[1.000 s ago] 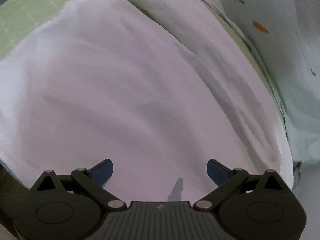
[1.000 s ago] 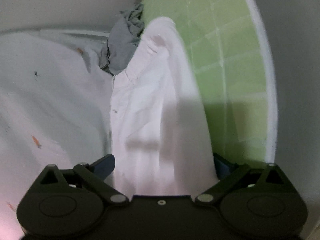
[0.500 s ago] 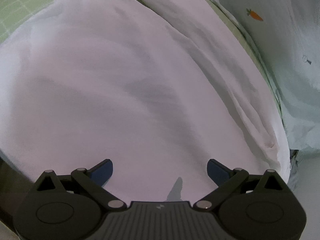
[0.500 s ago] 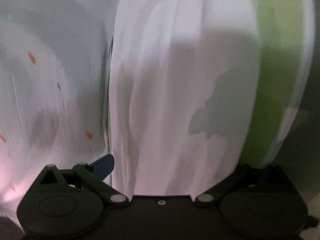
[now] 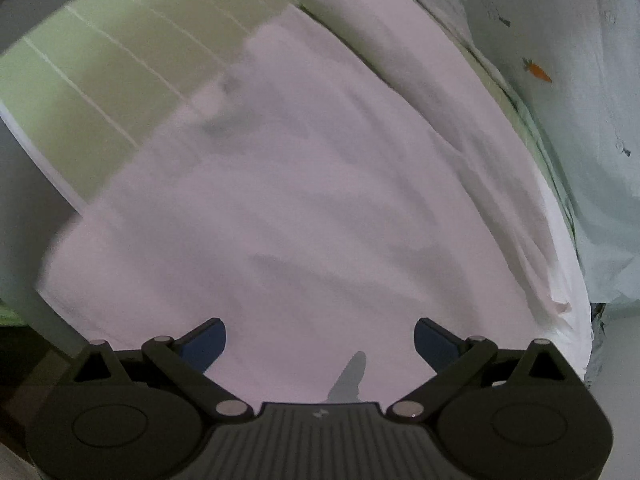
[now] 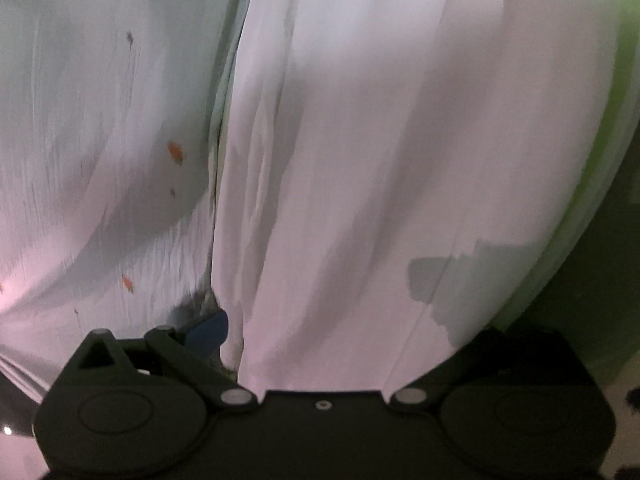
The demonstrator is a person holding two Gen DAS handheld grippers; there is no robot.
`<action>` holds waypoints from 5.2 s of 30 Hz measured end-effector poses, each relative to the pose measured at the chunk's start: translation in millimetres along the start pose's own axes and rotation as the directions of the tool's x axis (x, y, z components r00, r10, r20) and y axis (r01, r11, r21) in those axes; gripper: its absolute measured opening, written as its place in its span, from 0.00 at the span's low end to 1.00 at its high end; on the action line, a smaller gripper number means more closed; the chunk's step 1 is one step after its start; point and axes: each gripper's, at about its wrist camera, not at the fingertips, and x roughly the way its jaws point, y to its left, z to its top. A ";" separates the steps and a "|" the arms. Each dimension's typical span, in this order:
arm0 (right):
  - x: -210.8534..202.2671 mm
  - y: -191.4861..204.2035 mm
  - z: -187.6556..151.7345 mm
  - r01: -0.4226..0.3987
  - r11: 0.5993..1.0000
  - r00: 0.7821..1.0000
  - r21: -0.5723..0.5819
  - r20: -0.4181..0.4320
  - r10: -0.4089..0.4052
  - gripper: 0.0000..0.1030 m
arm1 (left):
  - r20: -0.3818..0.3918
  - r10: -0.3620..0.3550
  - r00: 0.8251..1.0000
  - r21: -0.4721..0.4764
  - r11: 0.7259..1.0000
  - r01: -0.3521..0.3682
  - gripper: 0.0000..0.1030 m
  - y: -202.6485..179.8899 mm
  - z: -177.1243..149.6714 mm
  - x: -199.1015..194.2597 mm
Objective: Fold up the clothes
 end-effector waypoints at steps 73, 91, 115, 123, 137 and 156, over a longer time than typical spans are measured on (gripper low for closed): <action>73.4 43.9 -22.4 -0.086 0.940 0.996 0.331 -0.007 0.093 0.67 | 0.090 -0.194 0.977 -0.192 0.959 0.208 0.03 16.3 128.1 -35.3; 62.2 17.0 -4.8 -0.140 0.913 0.990 0.384 0.074 0.121 0.54 | 0.198 -0.110 0.974 -0.236 0.959 0.156 0.82 -1.2 139.0 -37.0; -85.7 -57.3 51.6 -0.094 0.892 0.946 0.441 0.319 -0.058 0.92 | -0.046 0.166 0.985 -0.092 0.981 -0.170 0.91 -110.0 153.6 94.3; -147.5 -82.9 111.6 -0.155 0.883 0.867 0.443 0.489 -0.093 0.93 | 0.007 0.246 0.969 -0.079 0.966 -0.244 0.76 -101.6 134.0 83.5; -150.3 -51.8 220.2 0.066 0.935 0.789 0.349 0.555 -0.263 0.58 | 0.088 0.195 0.977 -0.252 0.953 -0.167 0.31 -97.9 123.7 80.3; -185.9 -38.6 209.9 0.238 0.935 0.757 0.262 0.553 -0.347 0.29 | 0.333 0.121 0.935 -0.294 0.956 -0.019 0.04 -68.1 61.8 -34.5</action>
